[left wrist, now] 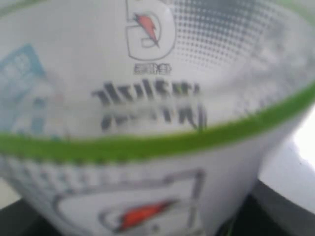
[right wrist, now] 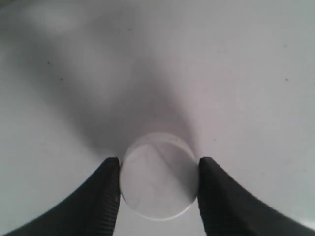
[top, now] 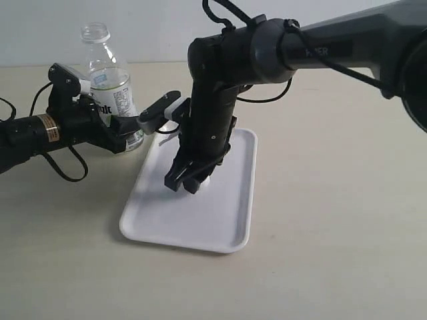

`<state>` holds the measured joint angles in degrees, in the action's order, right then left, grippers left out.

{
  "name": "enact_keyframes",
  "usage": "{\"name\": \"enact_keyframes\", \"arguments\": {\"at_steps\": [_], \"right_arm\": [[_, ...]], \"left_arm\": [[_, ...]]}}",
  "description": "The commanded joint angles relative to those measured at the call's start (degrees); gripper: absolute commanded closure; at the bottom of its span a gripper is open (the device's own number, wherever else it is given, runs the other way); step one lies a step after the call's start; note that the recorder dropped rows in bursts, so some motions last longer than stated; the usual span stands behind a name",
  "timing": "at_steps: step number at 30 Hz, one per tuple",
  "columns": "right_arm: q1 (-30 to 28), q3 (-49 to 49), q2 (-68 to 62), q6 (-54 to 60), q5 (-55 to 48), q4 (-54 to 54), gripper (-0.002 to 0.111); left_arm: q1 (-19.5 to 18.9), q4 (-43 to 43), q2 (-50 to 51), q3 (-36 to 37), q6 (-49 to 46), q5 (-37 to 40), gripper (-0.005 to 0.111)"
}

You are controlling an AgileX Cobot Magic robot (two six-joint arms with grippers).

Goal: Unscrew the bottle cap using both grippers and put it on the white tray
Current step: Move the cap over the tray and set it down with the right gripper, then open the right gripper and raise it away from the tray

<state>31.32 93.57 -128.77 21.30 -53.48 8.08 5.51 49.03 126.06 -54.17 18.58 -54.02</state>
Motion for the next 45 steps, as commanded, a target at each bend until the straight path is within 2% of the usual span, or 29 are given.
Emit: {"name": "enact_keyframes", "arguments": {"at_steps": [1, 8, 10, 17, 23, 26, 31, 33, 34, 38, 45], "right_arm": [[-0.03, -0.16, -0.69, -0.03, 0.26, 0.62, 0.088], [-0.03, -0.16, -0.59, -0.03, 0.67, 1.93, 0.043], [-0.03, -0.04, -0.49, -0.03, 0.67, 2.62, 0.036], [-0.03, -0.04, 2.24, -0.17, -0.18, 3.53, 0.035], [-0.03, -0.04, 7.54, 0.61, -1.62, 3.92, 0.042], [-0.03, -0.04, 10.51, 0.07, -1.23, 3.85, 0.041], [-0.03, -0.04, 15.11, -0.45, -1.23, 3.86, 0.035], [-0.03, -0.04, 16.60, -0.48, -1.32, 3.86, 0.034], [-0.03, -0.04, 17.02, -0.58, -1.32, 3.86, 0.034], [-0.03, -0.04, 19.59, -0.58, -1.87, 3.86, 0.034], [-0.03, -0.04, 24.78, -1.04, -3.98, 3.86, 0.034]], "left_arm": [[0.06, -1.53, -0.78, 0.05, 0.32, -2.83, 0.107], [0.06, -1.53, -0.78, 0.05, 0.32, -2.83, 0.107], [0.06, -1.53, -0.78, 0.05, 0.32, -2.83, 0.107], [0.06, -1.53, -0.78, 0.05, 0.32, -2.72, 0.107], [0.06, -1.93, -0.78, 0.05, -0.35, -2.72, 0.104], [0.06, -1.93, -0.78, 0.05, -0.35, -2.72, 0.083], [0.06, -2.11, -0.78, 0.05, -0.35, -1.11, 0.021], [0.06, -2.33, -0.78, 0.05, -0.35, -1.11, 0.006], [0.06, -1.70, -0.78, 0.05, -0.35, -1.11, 0.003], [0.06, -1.02, -1.50, 0.41, -0.11, -0.67, 0.003], [-0.69, 0.38, -6.84, 5.68, -0.61, 2.78, 0.003]]}}
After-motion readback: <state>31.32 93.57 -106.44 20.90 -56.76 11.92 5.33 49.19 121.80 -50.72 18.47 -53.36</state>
